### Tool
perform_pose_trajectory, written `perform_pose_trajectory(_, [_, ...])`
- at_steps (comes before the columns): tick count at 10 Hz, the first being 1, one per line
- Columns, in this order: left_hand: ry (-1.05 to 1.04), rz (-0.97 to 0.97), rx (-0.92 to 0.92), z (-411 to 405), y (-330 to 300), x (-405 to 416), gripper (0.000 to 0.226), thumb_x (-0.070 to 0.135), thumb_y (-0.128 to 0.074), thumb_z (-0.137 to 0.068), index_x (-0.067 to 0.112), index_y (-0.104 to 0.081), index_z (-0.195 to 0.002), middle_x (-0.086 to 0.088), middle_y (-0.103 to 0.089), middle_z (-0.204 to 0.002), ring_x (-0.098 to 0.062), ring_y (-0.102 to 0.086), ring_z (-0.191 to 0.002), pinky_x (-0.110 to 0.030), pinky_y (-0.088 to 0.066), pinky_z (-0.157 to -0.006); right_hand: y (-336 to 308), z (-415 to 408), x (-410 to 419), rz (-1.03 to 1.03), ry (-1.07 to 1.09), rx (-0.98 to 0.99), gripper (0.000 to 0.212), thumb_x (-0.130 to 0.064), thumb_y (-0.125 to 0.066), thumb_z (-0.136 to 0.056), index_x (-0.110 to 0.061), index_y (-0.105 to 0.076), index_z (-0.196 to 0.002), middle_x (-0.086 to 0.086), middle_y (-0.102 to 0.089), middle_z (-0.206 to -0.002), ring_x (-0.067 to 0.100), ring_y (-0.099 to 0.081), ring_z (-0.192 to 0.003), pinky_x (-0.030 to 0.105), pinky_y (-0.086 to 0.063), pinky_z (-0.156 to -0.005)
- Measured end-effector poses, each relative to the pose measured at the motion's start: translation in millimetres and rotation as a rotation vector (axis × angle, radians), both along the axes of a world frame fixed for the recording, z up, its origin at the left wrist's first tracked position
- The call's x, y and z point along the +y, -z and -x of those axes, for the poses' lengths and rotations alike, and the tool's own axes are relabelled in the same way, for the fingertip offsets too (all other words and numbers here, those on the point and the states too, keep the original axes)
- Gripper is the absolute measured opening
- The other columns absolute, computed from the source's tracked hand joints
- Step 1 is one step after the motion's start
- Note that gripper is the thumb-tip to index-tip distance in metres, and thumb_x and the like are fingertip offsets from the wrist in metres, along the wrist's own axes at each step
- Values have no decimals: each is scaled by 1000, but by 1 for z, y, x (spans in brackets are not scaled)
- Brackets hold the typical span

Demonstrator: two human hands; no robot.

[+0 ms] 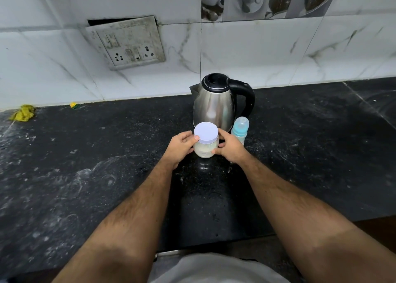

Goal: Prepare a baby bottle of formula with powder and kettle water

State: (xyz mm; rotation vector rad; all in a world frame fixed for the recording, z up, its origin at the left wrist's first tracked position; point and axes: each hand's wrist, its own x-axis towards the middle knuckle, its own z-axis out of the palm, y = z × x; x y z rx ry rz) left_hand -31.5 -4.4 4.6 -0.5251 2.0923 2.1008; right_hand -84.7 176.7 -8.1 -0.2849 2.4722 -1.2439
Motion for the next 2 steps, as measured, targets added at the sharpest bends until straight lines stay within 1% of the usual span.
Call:
perform_pose_trajectory(1, [-56, 33, 29, -4, 2, -1, 61, 23, -66, -93, 5, -41, -146, -11, -51, -145, -17, -50, -130, -31, -45, -100, -1, -6, 3, -66, 17, -17, 98, -7, -80, -79, -15, -21, -156, 6, -52, -144, 20, -58, -109, 37, -50, -100])
perform_pose_trajectory(2, [-148, 158, 96, -14, 3, 0, 55, 26, -67, -92, 3, -50, -139, -13, -59, -138, -15, -57, -121, -33, -44, -108, -4, -15, 8, -142, 21, 51, 89, -17, -80, -80, -13, -29, -153, 9, -54, -138, 21, -59, -111, 33, -48, -99])
